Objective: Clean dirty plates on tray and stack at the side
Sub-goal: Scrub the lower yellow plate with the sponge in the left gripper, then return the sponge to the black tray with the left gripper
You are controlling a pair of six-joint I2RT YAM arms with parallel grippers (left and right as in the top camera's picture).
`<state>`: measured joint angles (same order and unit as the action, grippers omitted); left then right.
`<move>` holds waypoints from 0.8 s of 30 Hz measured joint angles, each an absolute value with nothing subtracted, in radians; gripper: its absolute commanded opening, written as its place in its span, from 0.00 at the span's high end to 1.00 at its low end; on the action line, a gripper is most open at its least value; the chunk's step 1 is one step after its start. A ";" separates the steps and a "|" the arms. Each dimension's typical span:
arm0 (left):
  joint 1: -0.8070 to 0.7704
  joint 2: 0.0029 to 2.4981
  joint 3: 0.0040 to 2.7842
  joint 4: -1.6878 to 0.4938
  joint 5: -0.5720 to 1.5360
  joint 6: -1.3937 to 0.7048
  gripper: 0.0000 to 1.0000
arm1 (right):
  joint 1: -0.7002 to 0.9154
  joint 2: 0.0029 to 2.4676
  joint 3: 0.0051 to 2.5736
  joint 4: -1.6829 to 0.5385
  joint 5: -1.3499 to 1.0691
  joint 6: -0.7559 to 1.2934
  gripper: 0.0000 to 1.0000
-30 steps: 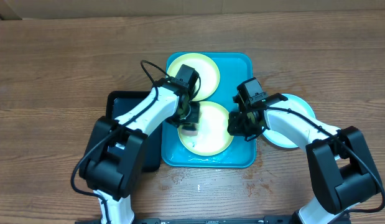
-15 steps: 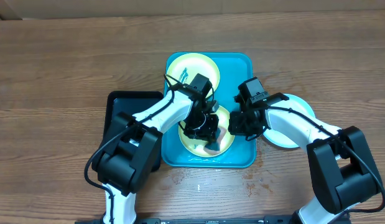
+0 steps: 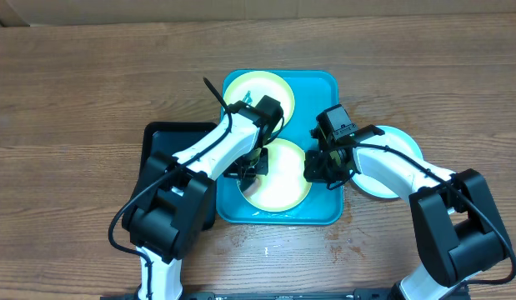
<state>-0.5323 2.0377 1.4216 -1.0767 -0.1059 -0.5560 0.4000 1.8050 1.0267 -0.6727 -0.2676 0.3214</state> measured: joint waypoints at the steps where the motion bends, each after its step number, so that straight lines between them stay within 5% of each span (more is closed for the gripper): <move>1: -0.532 2.042 1.431 -1.073 -0.117 -0.558 0.96 | 0.400 1.805 1.027 -0.673 -0.268 0.321 0.96; 12: -0.504 2.059 1.459 -0.894 0.069 -0.422 0.96 | 0.399 1.805 1.027 -0.674 -0.265 0.321 0.96; 24: -0.397 1.893 1.542 -1.134 0.295 -0.314 0.96 | 0.399 1.805 1.029 -0.686 -0.263 0.321 0.96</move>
<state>-0.3973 1.8931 1.5421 -1.1336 0.2951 -0.3138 0.3988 1.8050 1.0286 -0.6861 -0.2634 0.3214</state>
